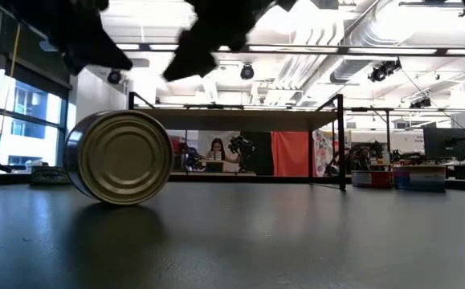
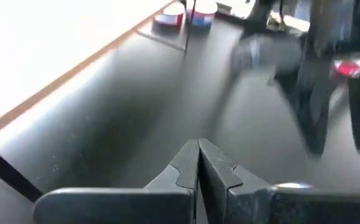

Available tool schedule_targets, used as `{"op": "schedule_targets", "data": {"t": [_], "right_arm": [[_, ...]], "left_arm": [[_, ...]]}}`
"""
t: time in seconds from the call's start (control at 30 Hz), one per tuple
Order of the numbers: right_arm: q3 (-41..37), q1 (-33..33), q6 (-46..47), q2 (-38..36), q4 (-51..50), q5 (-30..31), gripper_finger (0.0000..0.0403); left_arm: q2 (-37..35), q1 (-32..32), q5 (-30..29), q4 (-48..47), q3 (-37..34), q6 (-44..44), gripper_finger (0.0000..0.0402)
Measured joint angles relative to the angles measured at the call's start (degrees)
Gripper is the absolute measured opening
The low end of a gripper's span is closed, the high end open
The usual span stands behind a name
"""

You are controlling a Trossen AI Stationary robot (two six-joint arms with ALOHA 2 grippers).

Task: Stack canned seafood by type on shelf
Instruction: Put the bottom right blue tuna can on the shelf

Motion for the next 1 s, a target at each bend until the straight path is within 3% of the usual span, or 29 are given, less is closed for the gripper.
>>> {"op": "schedule_targets", "data": {"t": [0.17,0.3,0.5,1.0], "right_arm": [[7.7,0.3,-5.8,5.5,-3.7,1.2,0.032],[11.0,1.0,-6.7,9.3,-4.4,6.0,0.0352],[11.5,1.9,-8.0,12.7,-3.8,10.6,0.0358],[11.4,3.1,-5.7,16.7,-1.5,10.9,0.0358]], "left_arm": [[-3.0,-0.9,-6.0,0.8,3.3,0.6,0.0],[-5.2,-0.9,-7.1,1.4,6.4,6.1,0.0],[-8.3,-0.9,-7.9,1.4,9.8,14.5,0.0],[-10.9,-0.9,-8.5,4.0,10.7,20.4,0.0]]}}
